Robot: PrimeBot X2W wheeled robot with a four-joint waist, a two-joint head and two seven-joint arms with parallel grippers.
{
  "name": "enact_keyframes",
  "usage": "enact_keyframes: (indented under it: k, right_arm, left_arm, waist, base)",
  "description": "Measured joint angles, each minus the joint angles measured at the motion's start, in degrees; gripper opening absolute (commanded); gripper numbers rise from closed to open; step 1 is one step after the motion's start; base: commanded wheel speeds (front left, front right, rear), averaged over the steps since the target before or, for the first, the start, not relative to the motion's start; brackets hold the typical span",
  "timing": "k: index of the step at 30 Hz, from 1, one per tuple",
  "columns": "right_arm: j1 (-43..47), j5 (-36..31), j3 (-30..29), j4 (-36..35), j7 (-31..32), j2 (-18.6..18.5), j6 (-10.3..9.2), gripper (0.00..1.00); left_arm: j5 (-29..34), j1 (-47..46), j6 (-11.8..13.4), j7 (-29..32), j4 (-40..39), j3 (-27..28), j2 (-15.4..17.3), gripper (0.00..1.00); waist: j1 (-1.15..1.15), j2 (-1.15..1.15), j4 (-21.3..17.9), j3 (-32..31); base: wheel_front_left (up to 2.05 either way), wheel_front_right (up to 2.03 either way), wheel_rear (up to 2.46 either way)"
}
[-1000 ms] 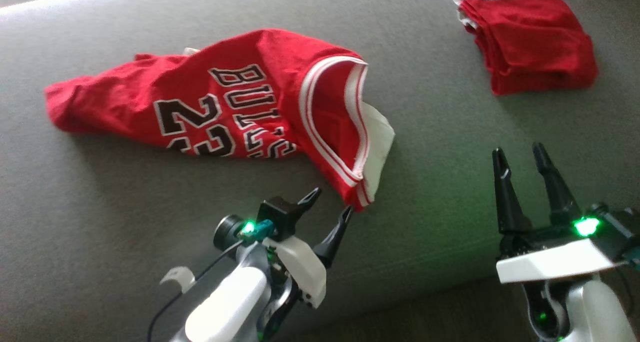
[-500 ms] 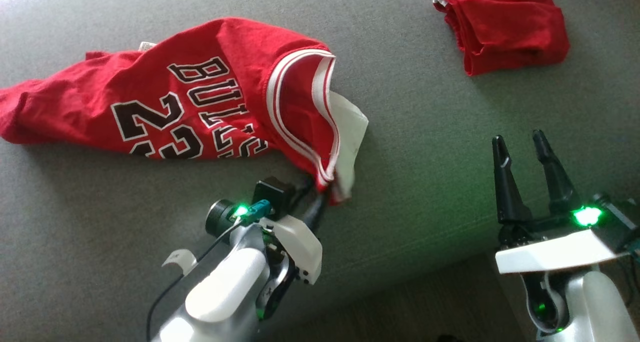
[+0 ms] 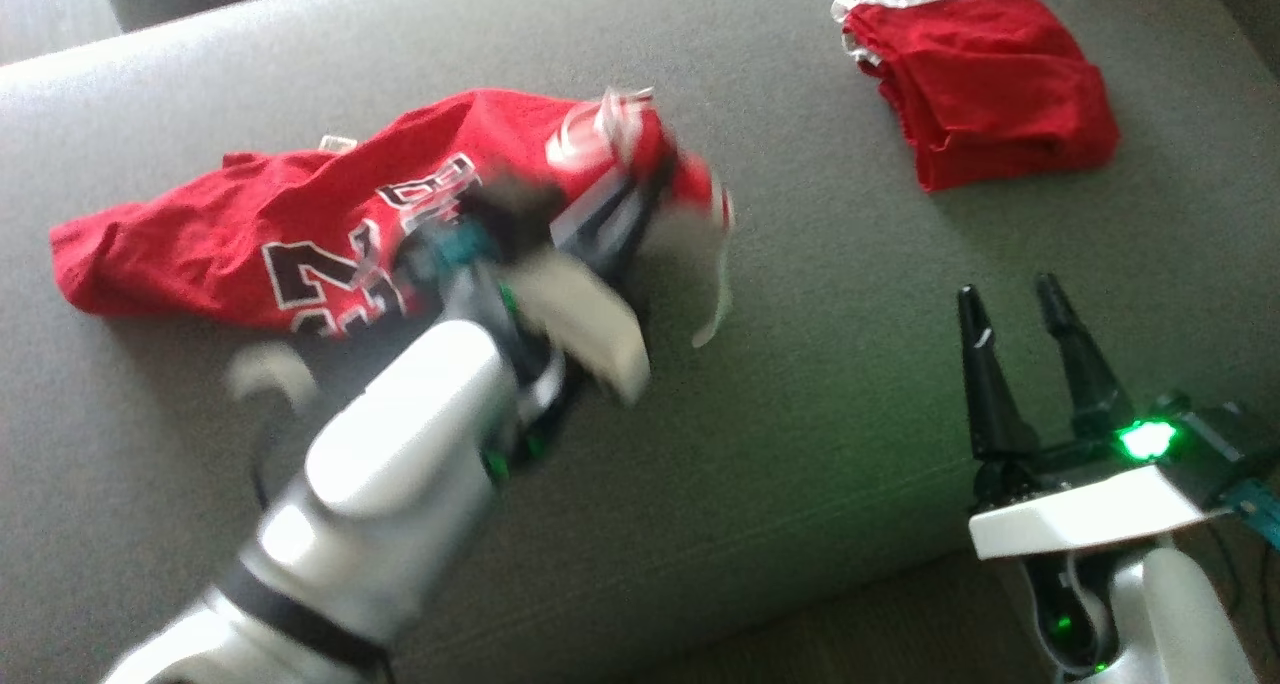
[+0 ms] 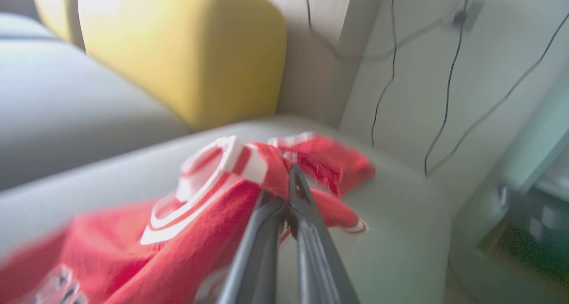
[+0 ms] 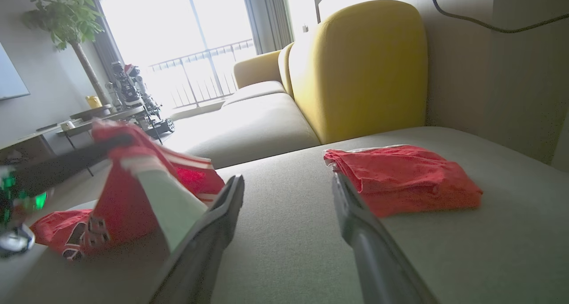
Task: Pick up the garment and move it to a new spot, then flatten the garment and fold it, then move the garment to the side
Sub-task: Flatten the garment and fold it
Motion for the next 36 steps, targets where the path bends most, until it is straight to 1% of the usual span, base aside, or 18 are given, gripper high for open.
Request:
enact_keyframes:
  k: [2,4,7,8,9,11,14,17,20,22,24,27,31,33,36]
  right_arm:
    - [0.0,0.6,0.8,0.1,0.0,0.0,0.00,1.00]
    - [0.0,1.2,0.8,0.3,0.0,0.0,0.00,1.00]
    - [0.3,2.6,1.2,0.7,0.0,0.0,0.00,1.00]
    - [0.3,2.6,1.2,0.7,0.0,0.0,0.00,1.00]
    - [0.3,3.2,1.5,0.8,0.0,0.0,0.00,1.00]
    - [0.4,3.9,2.1,0.7,0.0,0.0,0.00,1.00]
    - [1.5,4.5,1.9,0.0,0.0,0.0,0.00,1.00]
    - [2.8,4.5,1.6,0.1,0.0,0.0,0.00,1.00]
    - [3.2,4.4,0.6,0.0,0.0,0.0,0.00,1.00]
    - [3.7,3.9,-0.2,-0.1,0.0,0.0,0.00,1.00]
    - [3.9,3.4,-0.6,-0.1,0.0,0.0,0.00,1.00]
    - [3.9,2.7,-0.8,-0.2,0.0,0.0,0.00,1.00]
    - [4.0,2.1,-1.5,-0.6,0.0,0.0,0.00,1.00]
    - [4.2,1.4,-1.7,-0.8,0.0,0.0,0.00,1.00]
    - [4.6,0.3,-1.9,-1.0,0.0,0.0,0.00,1.00]
  left_arm:
    - [-2.0,-4.3,-0.9,3.6,-2.1,2.2,1.2,0.00]
    - [-4.8,-8.3,-1.5,7.0,-3.4,4.6,1.5,0.00]
    - [-8.9,-14.3,-2.0,11.6,-4.1,7.8,0.9,0.00]
    - [-8.9,-14.3,-2.0,11.6,-4.1,7.8,0.9,0.00]
    - [-11.4,-16.3,-2.7,13.1,-4.0,9.4,0.4,0.00]
    - [-17.2,-19.7,-2.6,16.6,-3.6,12.3,-1.2,0.00]
    - [-20.6,-25.6,-1.1,19.1,-1.5,15.4,-2.7,0.00]
    - [-22.9,-32.2,1.3,19.0,1.1,19.6,-3.4,0.00]
    - [-23.8,-36.2,2.9,18.8,3.1,22.4,-3.2,0.00]
    - [-23.7,-36.0,3.7,18.8,4.3,22.5,-2.1,0.00]
    - [-23.7,-33.1,4.3,18.9,5.3,23.0,-0.4,0.00]
    - [-24.7,-23.6,5.3,19.1,5.4,24.7,3.4,0.00]
    - [-27.1,-6.3,6.6,18.2,3.8,28.4,8.9,0.00]
    - [-28.6,2.9,7.2,17.0,3.4,30.3,10.6,0.00]
    - [-29.7,15.2,7.2,14.7,4.6,32.2,12.1,0.00]
  waist:
    - [0.00,0.00,-0.6,-0.9]
    - [0.00,0.00,-1.3,-1.7]
    - [0.00,0.00,-2.6,-3.0]
    - [0.00,0.00,-2.6,-3.0]
    - [0.00,0.00,-3.1,-3.4]
    - [0.00,0.00,-4.0,-4.1]
    - [0.00,0.00,-5.1,-5.1]
    - [0.00,0.00,-5.3,-5.8]
    - [0.00,0.00,-4.8,-6.3]
    - [0.00,0.00,-4.0,-6.5]
    - [0.00,0.00,-3.1,-6.6]
    - [0.00,0.00,-1.5,-6.7]
    - [0.00,0.00,1.0,-6.1]
    - [0.00,0.00,2.4,-5.6]
    - [0.00,0.00,4.6,-4.5]
  base:
    - [0.00,0.00,0.00]
    - [0.00,0.00,0.00]
    - [0.00,0.00,0.00]
    - [0.00,0.00,0.00]
    - [0.00,0.00,0.00]
    - [0.00,0.00,0.00]
    - [0.00,0.00,0.00]
    - [0.00,0.00,0.00]
    - [0.00,0.00,0.00]
    - [0.00,0.00,0.00]
    - [0.00,0.00,0.00]
    - [0.00,0.00,0.00]
    - [0.00,0.00,0.00]
    - [0.00,0.00,0.00]
    - [0.00,0.00,0.00]
